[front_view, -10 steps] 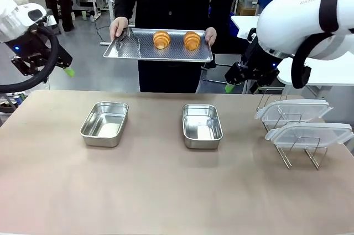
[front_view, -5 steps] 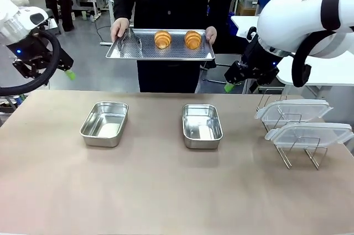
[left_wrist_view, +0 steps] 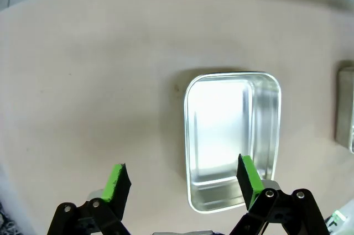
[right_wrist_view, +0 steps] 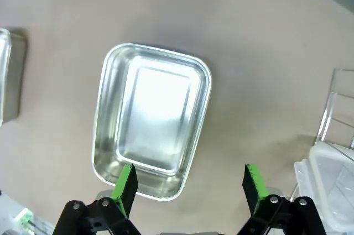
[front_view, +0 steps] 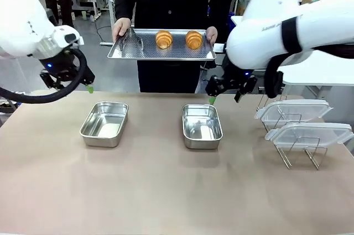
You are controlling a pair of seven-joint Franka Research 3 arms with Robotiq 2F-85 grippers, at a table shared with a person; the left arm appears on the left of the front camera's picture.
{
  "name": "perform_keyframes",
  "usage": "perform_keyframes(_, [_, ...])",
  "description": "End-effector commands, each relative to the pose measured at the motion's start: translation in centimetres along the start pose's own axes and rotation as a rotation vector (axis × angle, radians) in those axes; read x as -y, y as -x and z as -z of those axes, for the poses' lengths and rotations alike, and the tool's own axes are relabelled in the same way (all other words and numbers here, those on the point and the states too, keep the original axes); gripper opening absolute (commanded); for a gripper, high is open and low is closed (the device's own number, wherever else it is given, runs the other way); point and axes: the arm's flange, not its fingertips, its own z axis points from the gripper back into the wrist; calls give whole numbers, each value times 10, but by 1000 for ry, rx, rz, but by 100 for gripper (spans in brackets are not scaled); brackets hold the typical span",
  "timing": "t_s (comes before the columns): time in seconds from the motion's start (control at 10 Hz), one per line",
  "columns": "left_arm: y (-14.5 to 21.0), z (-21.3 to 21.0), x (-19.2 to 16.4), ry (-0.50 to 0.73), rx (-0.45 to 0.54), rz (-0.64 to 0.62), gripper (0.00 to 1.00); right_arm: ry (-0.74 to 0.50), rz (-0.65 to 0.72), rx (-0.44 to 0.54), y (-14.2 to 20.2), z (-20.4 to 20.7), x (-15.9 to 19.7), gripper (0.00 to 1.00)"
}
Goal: Place the bread in airtight containers.
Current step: Lift both Airtight Container.
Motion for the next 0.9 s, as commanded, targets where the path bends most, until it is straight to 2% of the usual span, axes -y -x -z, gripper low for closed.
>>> perform_keyframes(0.0, [-3,7,5,-37,-11,21,100,47,28,-23,-15,9,-6,100])
perform_keyframes(0.4, [7,53,19,-53,-84,70,100,65,3,-40,-8,60,-2,100])
perform_keyframes(0.8, [15,84,20,-94,-119,60,100,59,47,-58,8,85,6,100])
